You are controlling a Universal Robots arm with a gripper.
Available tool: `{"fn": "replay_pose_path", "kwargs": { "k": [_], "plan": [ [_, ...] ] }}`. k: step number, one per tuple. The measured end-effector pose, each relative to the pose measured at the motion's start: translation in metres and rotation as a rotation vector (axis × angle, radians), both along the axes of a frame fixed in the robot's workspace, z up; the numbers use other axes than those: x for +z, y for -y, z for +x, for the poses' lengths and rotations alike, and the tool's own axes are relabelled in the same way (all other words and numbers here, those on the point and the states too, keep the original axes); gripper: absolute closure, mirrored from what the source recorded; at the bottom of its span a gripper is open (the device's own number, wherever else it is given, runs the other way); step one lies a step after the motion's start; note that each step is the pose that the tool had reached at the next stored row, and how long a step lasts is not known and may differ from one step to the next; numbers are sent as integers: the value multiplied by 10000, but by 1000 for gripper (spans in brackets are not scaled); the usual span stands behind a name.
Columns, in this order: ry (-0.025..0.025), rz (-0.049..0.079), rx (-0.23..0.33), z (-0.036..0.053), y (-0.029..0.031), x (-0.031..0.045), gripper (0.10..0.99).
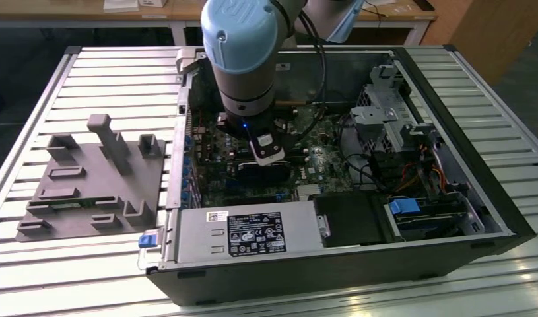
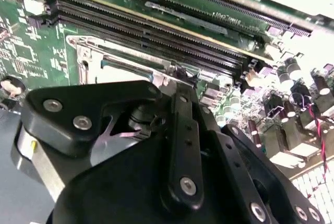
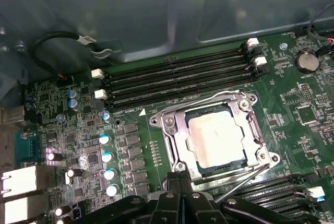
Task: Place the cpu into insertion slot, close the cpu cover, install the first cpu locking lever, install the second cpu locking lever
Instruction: 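Install the second cpu locking lever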
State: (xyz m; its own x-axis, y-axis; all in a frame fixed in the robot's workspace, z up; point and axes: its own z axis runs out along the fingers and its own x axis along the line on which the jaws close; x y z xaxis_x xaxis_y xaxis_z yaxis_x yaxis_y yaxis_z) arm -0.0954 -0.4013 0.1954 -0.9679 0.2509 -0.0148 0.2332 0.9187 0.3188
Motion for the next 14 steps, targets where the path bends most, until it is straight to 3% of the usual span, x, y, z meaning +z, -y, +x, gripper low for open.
{"fn": "replay_pose_path", "kwargs": {
  "k": [5,14],
  "plan": [
    [1,4,1,0,1,22,984],
    [0,9,0,0,0,257,984]
  ]
}}
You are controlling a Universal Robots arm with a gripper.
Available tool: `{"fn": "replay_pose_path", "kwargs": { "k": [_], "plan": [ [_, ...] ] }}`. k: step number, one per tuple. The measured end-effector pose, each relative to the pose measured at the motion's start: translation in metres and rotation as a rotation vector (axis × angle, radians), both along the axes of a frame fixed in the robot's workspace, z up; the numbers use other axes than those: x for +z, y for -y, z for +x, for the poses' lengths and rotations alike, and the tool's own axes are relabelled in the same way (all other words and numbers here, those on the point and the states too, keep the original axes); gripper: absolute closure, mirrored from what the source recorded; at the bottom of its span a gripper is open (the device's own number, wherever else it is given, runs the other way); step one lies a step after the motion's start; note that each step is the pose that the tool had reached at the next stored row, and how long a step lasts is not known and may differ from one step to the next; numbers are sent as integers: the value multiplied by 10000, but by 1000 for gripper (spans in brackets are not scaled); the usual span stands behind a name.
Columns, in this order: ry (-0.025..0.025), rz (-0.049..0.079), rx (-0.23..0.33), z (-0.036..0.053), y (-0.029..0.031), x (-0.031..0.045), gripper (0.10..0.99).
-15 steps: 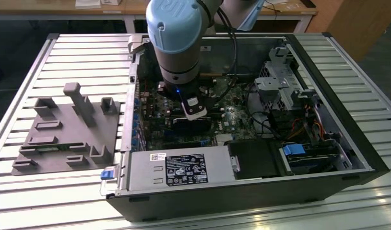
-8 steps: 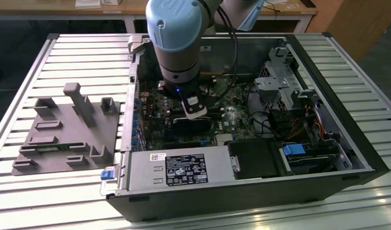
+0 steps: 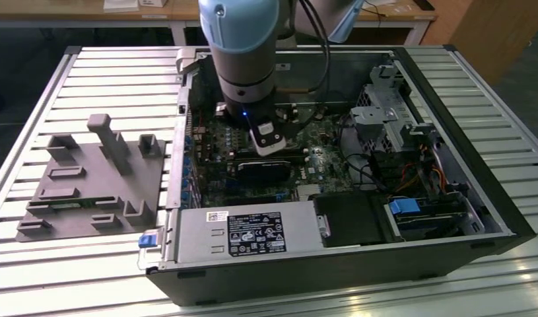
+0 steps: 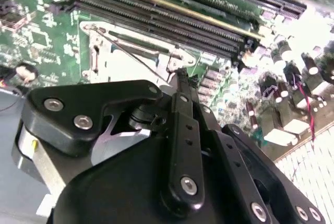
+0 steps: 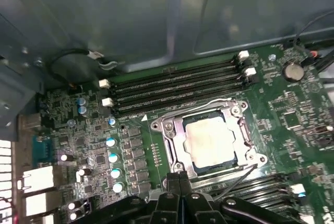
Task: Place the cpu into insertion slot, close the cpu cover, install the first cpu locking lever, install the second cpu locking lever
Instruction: 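Install the second cpu locking lever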
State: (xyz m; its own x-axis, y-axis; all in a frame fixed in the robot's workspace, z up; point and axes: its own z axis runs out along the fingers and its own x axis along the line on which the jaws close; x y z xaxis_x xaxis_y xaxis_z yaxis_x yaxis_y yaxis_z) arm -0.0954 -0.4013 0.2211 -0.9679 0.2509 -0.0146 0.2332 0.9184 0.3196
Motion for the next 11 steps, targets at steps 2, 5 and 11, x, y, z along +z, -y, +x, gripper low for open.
{"fn": "replay_pose_path", "kwargs": {
  "k": [2,5,11],
  "plan": [
    [1,2,0,0,0,60,984],
    [1,1,0,0,0,159,984],
    [-8,-218,-3,12,-1,287,984]
  ]
}}
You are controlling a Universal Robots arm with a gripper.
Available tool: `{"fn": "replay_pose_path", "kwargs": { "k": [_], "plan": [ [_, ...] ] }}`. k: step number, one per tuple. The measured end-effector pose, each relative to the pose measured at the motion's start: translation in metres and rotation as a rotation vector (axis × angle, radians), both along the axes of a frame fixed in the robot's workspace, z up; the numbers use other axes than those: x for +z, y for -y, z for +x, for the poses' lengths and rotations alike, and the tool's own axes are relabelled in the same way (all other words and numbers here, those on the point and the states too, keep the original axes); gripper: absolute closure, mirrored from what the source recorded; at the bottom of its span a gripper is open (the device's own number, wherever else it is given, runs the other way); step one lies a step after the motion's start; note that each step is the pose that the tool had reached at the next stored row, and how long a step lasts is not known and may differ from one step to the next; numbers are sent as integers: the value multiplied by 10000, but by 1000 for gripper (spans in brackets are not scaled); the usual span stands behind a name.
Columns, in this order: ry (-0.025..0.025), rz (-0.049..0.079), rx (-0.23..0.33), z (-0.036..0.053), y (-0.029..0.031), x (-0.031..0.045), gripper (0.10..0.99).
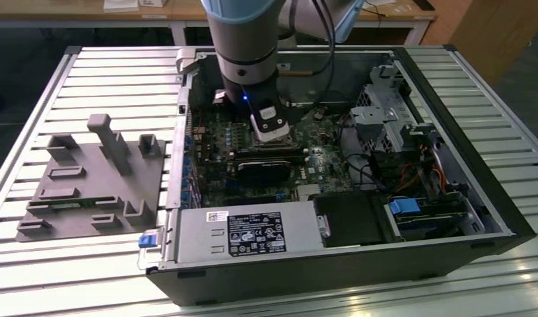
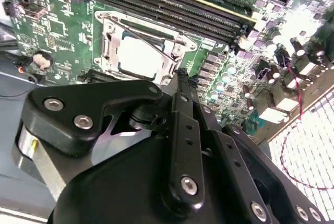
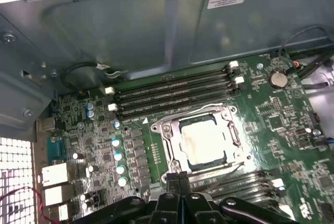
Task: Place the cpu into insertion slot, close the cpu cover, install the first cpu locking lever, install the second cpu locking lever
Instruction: 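Install the second cpu locking lever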
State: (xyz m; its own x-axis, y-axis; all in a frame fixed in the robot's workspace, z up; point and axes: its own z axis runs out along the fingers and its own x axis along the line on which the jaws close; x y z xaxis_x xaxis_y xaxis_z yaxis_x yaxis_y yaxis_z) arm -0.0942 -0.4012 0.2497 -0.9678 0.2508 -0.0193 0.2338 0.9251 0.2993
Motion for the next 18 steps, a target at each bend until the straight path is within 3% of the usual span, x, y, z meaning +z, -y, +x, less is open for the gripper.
{"fn": "replay_pose_path", "kwargs": {
  "k": [4,10,13,18],
  "plan": [
    [-36,-249,-17,25,1,39,984],
    [-113,-292,-24,129,7,39,984],
    [-182,-307,-31,167,14,38,984],
    [-352,-372,-50,198,22,23,984]
  ]
}}
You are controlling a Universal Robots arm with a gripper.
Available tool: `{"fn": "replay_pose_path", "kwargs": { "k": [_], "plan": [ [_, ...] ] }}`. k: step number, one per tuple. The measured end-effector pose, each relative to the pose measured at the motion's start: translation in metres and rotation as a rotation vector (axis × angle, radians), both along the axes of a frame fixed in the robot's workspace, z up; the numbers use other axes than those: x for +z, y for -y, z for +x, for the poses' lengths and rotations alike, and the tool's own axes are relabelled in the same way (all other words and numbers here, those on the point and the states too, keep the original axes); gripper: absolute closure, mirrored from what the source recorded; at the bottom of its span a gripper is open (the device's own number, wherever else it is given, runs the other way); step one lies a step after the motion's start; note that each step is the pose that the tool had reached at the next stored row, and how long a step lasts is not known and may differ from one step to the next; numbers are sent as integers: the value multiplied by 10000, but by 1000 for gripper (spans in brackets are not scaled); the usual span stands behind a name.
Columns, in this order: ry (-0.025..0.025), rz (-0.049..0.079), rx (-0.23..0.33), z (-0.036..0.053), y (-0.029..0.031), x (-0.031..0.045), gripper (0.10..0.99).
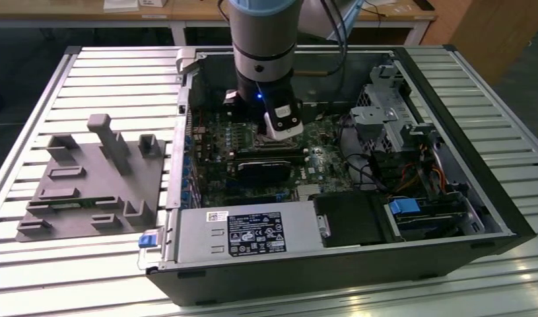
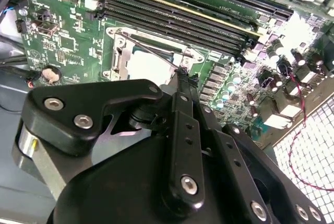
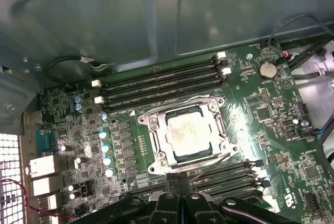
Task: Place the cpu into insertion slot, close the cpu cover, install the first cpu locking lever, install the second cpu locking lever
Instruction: 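Install the second cpu locking lever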
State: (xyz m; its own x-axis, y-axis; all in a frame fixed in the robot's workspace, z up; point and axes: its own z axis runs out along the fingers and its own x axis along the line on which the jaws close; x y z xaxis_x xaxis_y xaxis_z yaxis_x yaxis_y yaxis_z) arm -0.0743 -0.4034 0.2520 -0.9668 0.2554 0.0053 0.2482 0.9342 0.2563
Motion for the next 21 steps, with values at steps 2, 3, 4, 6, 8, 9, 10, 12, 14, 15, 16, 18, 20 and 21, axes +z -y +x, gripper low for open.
{"fn": "replay_pose_path", "kwargs": {
  "k": [2,3,4,6,8,9,10,12,14,15,16,18,20,21],
  "plan": [
    [-43,-7,-2,12,3,-16,984],
    [-62,-7,-3,20,5,-26,984],
    [-83,-7,-4,31,7,-36,984],
    [-128,-7,-4,57,10,-54,984],
    [-180,-8,-4,92,13,-71,984],
    [-208,-10,-3,112,14,-78,984],
    [-236,-11,-3,130,15,-85,984],
    [-273,-11,-3,145,17,-113,984],
    [-299,-10,-4,145,19,-149,984],
    [-313,-11,-4,145,20,-166,984],
    [-324,-11,-4,145,21,-186,984],
    [-335,-11,-4,141,21,-222,984],
    [-336,-11,-3,119,21,-257,984],
    [-335,-10,0,100,21,-271,984]
  ]
}}
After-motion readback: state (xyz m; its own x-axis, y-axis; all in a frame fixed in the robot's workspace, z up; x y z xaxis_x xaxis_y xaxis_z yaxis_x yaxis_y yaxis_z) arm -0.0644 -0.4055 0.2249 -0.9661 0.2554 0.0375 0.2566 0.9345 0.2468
